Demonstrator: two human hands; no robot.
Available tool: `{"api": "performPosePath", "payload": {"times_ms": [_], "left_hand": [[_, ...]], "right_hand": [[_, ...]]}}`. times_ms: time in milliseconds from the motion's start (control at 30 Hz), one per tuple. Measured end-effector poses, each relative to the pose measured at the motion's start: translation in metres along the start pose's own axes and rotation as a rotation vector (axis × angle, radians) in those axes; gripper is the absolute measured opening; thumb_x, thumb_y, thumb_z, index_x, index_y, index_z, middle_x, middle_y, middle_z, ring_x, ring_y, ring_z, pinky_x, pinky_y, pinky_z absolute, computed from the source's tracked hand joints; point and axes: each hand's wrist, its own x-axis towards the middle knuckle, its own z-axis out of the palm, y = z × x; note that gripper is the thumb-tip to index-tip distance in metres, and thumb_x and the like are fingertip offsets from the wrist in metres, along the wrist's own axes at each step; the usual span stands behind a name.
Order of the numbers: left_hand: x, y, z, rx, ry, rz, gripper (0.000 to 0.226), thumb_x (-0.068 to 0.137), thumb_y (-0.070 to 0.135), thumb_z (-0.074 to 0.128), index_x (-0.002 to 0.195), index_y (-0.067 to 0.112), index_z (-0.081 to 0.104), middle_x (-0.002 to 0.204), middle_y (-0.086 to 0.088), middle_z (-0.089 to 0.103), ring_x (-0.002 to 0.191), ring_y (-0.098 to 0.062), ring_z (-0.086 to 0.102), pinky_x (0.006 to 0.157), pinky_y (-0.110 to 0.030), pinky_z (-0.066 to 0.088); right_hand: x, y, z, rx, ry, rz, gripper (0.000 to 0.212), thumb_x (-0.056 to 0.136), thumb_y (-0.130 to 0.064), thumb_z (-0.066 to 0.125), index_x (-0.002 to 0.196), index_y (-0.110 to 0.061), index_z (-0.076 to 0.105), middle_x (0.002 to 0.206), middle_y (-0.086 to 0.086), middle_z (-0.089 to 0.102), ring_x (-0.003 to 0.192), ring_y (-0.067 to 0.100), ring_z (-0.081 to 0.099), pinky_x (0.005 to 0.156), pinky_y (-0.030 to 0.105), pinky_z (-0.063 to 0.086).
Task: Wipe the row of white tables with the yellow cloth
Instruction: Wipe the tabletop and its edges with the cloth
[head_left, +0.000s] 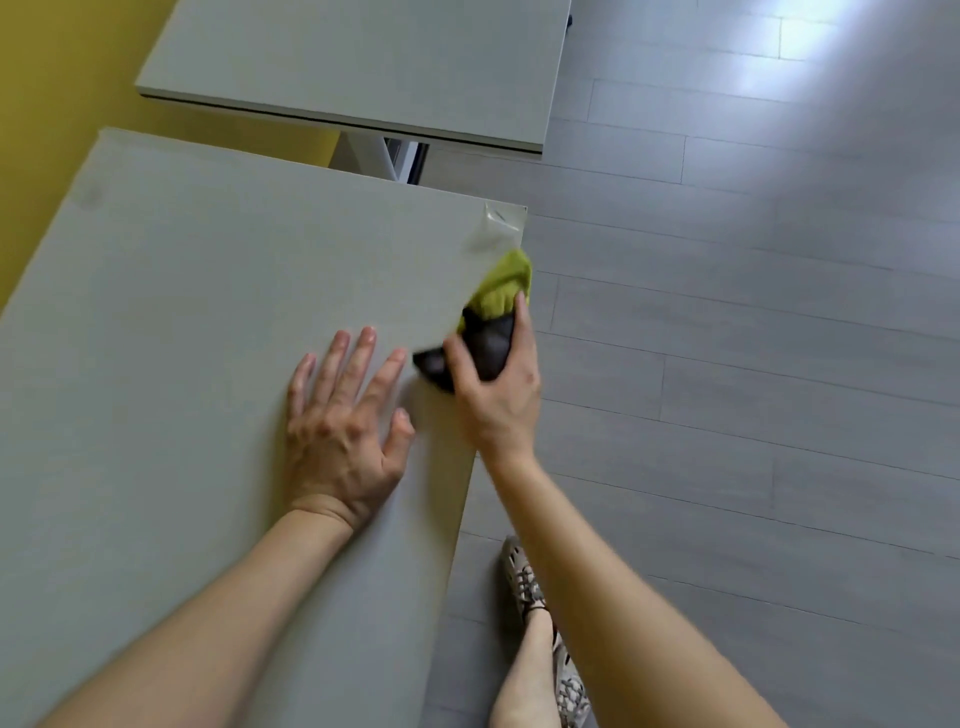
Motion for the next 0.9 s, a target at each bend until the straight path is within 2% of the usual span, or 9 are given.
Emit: {"api": "performPosePath", "payload": {"times_ms": [67, 133, 233, 333, 500, 600, 700, 800, 900], "left_hand": [[0.001, 0.0, -0.002, 0.007, -0.013, 0.014, 0.066, 0.095, 0.041, 0.049, 0.158, 0.023, 0.057, 0.173, -0.009, 0.041, 0.162, -0.033, 0.037, 0.129, -0.063, 0.028], [0.001, 0.001, -0.002, 0.019, -0.018, 0.018, 0.065, 0.096, 0.041, 0.049, 0.158, 0.024, 0.057, 0.174, -0.009, 0.04, 0.162, -0.033, 0.036, 0.129, -0.062, 0.027], [0.0, 0.002, -0.001, 0.021, -0.007, -0.008, 0.06, 0.1, 0.039, 0.047, 0.157, 0.024, 0.059, 0.173, -0.007, 0.041, 0.162, -0.03, 0.036, 0.13, -0.06, 0.027], [0.0, 0.003, -0.003, 0.013, -0.004, -0.017, 0.059, 0.101, 0.038, 0.045, 0.157, 0.026, 0.059, 0.173, -0.005, 0.041, 0.162, -0.029, 0.036, 0.131, -0.059, 0.026], [0.001, 0.004, -0.004, 0.008, -0.006, -0.024, 0.058, 0.1, 0.037, 0.048, 0.156, 0.027, 0.059, 0.173, -0.005, 0.042, 0.162, -0.03, 0.037, 0.13, -0.059, 0.027], [0.001, 0.003, -0.005, 0.003, -0.003, -0.009, 0.059, 0.099, 0.036, 0.047, 0.156, 0.025, 0.06, 0.172, -0.006, 0.043, 0.161, -0.031, 0.039, 0.129, -0.061, 0.028], [0.002, 0.005, -0.006, 0.009, -0.004, -0.024, 0.059, 0.1, 0.036, 0.047, 0.157, 0.027, 0.059, 0.173, -0.005, 0.042, 0.161, -0.029, 0.037, 0.13, -0.059, 0.026], [0.001, 0.005, -0.006, 0.0, -0.005, -0.035, 0.058, 0.101, 0.034, 0.046, 0.157, 0.028, 0.058, 0.173, -0.003, 0.042, 0.162, -0.028, 0.037, 0.131, -0.057, 0.025], [0.002, 0.004, -0.006, -0.006, -0.008, -0.039, 0.057, 0.102, 0.034, 0.046, 0.156, 0.028, 0.059, 0.173, -0.003, 0.043, 0.162, -0.027, 0.037, 0.131, -0.057, 0.026]], "right_hand": [[-0.041, 0.008, -0.007, 0.002, -0.04, -0.015, 0.094, 0.089, -0.042, 0.083, 0.169, -0.027, 0.036, 0.167, -0.008, 0.047, 0.15, -0.001, 0.043, 0.117, 0.007, 0.029], [-0.026, 0.008, -0.008, -0.044, -0.059, -0.034, 0.096, 0.09, -0.036, 0.087, 0.169, -0.022, 0.035, 0.165, -0.003, 0.049, 0.147, 0.0, 0.044, 0.115, 0.007, 0.03], [0.061, -0.01, -0.001, -0.096, -0.051, -0.004, 0.094, 0.093, -0.038, 0.084, 0.17, -0.022, 0.033, 0.164, 0.004, 0.052, 0.148, 0.02, 0.049, 0.117, 0.027, 0.039], [0.106, -0.027, 0.002, -0.07, -0.042, -0.005, 0.09, 0.096, -0.042, 0.079, 0.171, -0.029, 0.031, 0.164, 0.002, 0.053, 0.147, 0.025, 0.052, 0.116, 0.032, 0.042], [-0.011, 0.005, -0.004, 0.017, -0.037, 0.051, 0.087, 0.09, -0.047, 0.075, 0.167, -0.039, 0.036, 0.156, -0.006, 0.061, 0.14, 0.016, 0.059, 0.113, 0.031, 0.047], [-0.05, 0.01, -0.013, -0.007, -0.084, -0.001, 0.091, 0.089, -0.048, 0.077, 0.169, -0.037, 0.034, 0.159, -0.007, 0.058, 0.141, 0.01, 0.057, 0.113, 0.024, 0.045], [0.03, 0.002, -0.006, -0.035, -0.075, -0.01, 0.091, 0.09, -0.047, 0.082, 0.168, -0.031, 0.038, 0.155, -0.001, 0.061, 0.136, 0.013, 0.056, 0.103, 0.019, 0.041], [0.112, -0.02, -0.005, -0.07, -0.083, 0.014, 0.089, 0.092, -0.05, 0.079, 0.169, -0.036, 0.036, 0.159, 0.0, 0.058, 0.143, 0.024, 0.055, 0.11, 0.026, 0.041], [0.099, -0.012, -0.004, -0.007, -0.075, 0.006, 0.083, 0.096, -0.042, 0.079, 0.167, -0.038, 0.038, 0.154, -0.007, 0.061, 0.14, 0.019, 0.058, 0.118, 0.031, 0.044]]}}
